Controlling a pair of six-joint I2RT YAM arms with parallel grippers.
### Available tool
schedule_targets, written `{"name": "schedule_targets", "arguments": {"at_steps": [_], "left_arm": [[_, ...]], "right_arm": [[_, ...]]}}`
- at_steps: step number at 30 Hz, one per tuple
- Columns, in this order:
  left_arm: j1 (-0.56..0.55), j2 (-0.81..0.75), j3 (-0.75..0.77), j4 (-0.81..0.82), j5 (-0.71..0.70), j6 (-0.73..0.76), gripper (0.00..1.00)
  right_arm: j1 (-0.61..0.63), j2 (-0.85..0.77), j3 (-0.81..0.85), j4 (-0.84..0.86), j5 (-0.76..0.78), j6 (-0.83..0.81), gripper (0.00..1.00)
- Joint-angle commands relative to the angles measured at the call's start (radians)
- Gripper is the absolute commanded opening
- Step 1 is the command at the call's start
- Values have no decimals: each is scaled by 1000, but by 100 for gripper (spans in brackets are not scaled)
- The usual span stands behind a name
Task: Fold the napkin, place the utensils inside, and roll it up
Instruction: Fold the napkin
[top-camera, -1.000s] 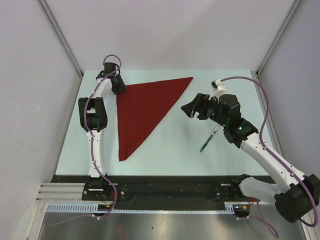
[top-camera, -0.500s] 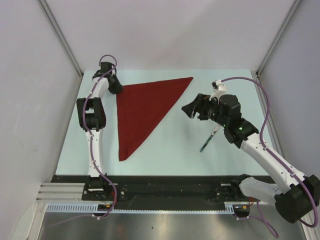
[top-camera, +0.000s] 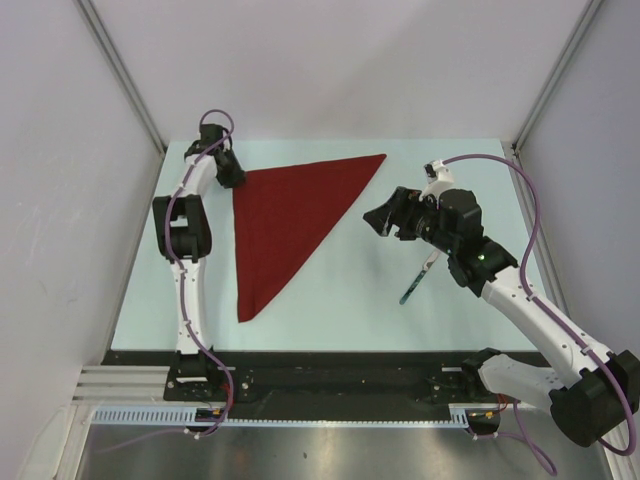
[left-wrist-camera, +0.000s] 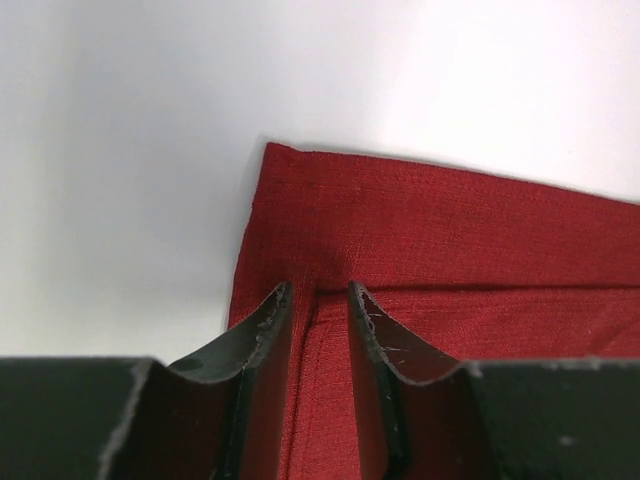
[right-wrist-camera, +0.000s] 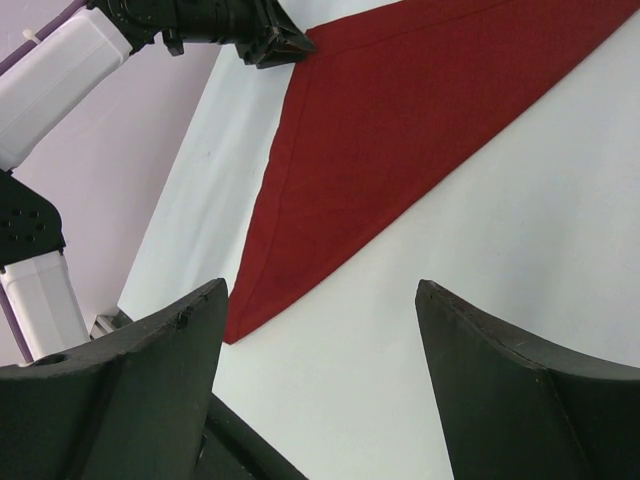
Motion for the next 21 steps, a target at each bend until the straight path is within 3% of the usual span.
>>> {"name": "schedule_targets", "arguments": {"at_steps": [1,13,16,21], "left_arm": [[-21,23,19,-9,62,32,34],[-48,20,11,-29,43,39,32],[-48,19,11,-32,45,38,27],[-48,-4,-21,-3,28,36,8]], "right_arm": [[-3,-11,-8,16,-1,3,81],[-8,-13,-1,5,-1,6,81],[-9,-13,0,-1,-1,7,81],[-11,-16,0,-6,0,9,81]]}}
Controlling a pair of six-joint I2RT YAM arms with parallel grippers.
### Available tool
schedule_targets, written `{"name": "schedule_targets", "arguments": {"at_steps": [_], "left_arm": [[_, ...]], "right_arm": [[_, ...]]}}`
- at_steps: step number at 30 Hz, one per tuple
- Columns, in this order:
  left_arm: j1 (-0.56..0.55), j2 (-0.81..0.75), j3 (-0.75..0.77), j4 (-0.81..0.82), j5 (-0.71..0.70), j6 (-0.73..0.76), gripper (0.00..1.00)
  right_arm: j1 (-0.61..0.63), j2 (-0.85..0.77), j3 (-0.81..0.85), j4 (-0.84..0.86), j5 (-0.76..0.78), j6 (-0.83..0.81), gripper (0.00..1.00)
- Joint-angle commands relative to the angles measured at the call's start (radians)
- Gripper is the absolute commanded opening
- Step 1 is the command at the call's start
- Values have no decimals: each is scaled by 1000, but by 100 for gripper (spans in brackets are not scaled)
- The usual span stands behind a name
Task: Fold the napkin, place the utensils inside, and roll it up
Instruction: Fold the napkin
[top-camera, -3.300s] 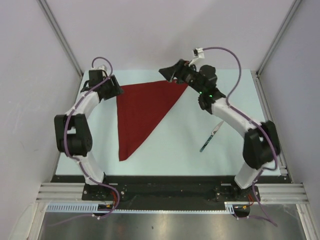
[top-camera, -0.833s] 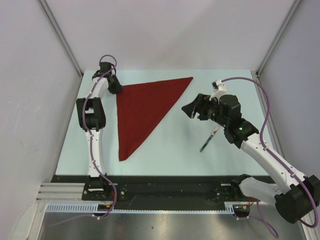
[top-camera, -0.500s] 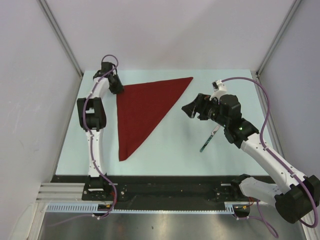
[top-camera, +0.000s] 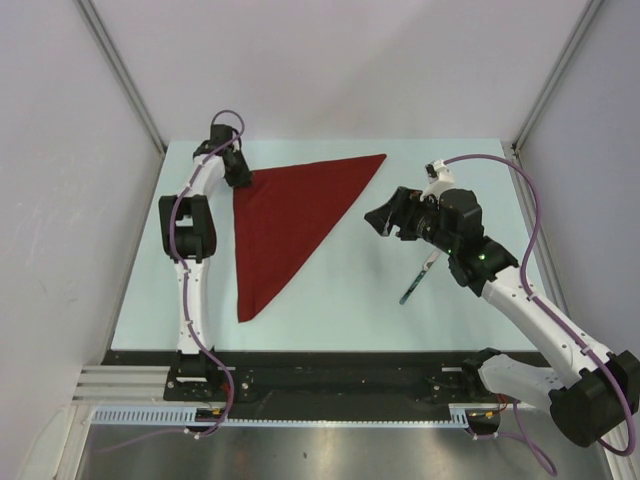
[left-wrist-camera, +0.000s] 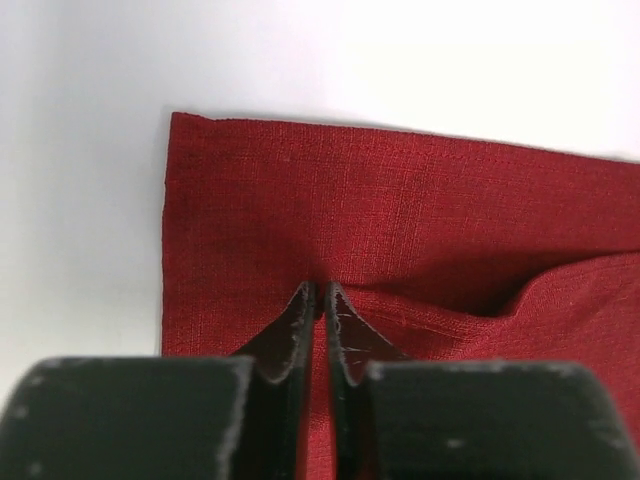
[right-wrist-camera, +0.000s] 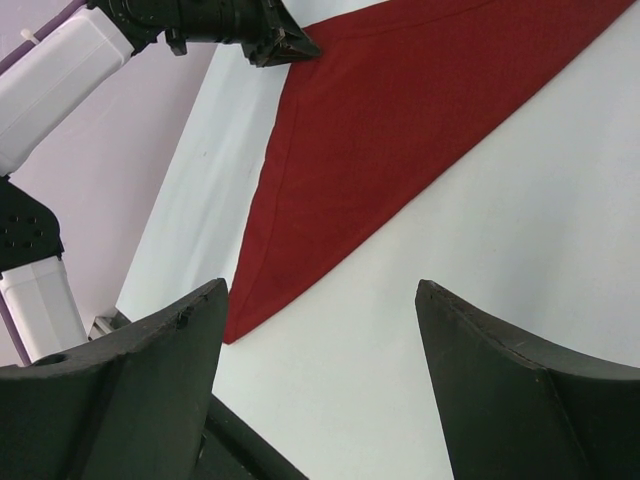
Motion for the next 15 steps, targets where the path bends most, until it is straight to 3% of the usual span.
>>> {"name": "schedule_targets", "arguments": {"at_steps": [1,3,11,15], "left_arm": [[-6,-4,-17,2,6,13,6],[-6,-4,-14,6,12,21,0],[-6,-88,-112,107,-35,57,0],[2,-97,-89,127,-63,79,0]], "right_arm": [[-4,-17,2,2,0,6,81],[-4,-19,2,-2,1,8,81],[-8,-19,5,-19,10,6,81],[-11,-17,5,-25,17,5,81]]}}
